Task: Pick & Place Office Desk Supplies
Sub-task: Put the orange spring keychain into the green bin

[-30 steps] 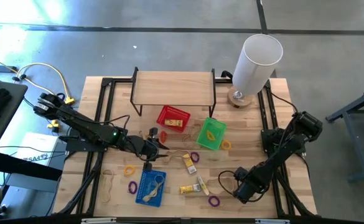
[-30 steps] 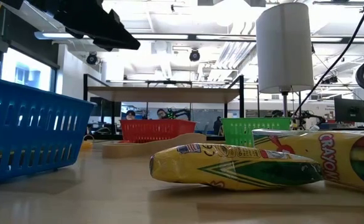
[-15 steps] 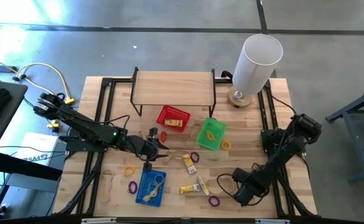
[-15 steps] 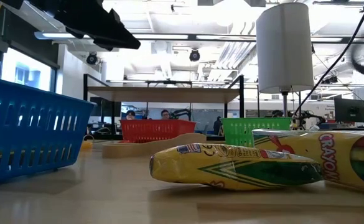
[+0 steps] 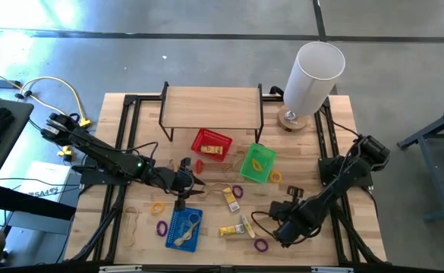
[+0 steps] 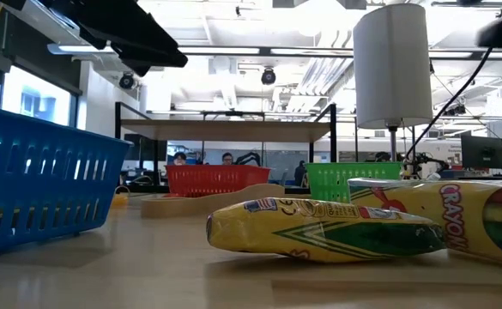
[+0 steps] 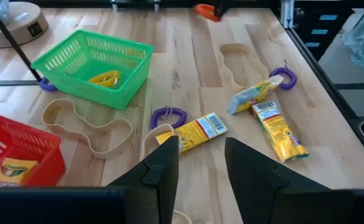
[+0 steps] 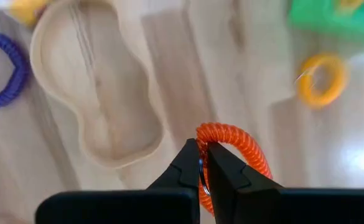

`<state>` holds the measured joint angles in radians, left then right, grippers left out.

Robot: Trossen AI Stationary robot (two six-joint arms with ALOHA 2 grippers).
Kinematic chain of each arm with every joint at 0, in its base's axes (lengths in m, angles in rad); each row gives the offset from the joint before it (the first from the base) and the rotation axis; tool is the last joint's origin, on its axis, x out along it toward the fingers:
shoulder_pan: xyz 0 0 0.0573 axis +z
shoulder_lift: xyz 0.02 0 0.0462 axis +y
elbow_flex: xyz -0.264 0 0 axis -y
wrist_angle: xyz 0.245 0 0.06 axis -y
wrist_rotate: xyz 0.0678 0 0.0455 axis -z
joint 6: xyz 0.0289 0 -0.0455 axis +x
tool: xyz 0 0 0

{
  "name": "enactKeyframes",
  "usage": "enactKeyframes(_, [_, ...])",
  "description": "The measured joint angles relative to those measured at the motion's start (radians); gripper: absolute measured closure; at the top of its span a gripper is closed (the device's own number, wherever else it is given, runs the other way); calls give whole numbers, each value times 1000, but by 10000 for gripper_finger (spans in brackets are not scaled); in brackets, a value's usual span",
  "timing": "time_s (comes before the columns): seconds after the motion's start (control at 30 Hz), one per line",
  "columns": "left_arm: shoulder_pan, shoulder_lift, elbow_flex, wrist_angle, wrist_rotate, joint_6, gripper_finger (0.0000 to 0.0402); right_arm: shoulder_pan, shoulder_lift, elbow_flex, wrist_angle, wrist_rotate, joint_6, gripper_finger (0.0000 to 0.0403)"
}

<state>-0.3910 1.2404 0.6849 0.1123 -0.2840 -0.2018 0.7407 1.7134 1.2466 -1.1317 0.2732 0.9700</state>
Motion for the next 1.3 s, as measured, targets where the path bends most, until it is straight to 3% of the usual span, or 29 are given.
enactKeyframes(0.27, [-7,0,0,0,0,29,277,-65,-128,3,-4,120,-117,399])
enactKeyframes(0.57, [-1,0,0,0,0,11,277,-123,-205,3,116,218,-401,399])
enactKeyframes(0.9, [-20,0,0,0,0,-31,277,-286,-201,-12,282,140,-682,399])
enactKeyframes(1.3, [-20,0,0,0,0,3,277,-570,-201,-211,499,-42,-783,399])
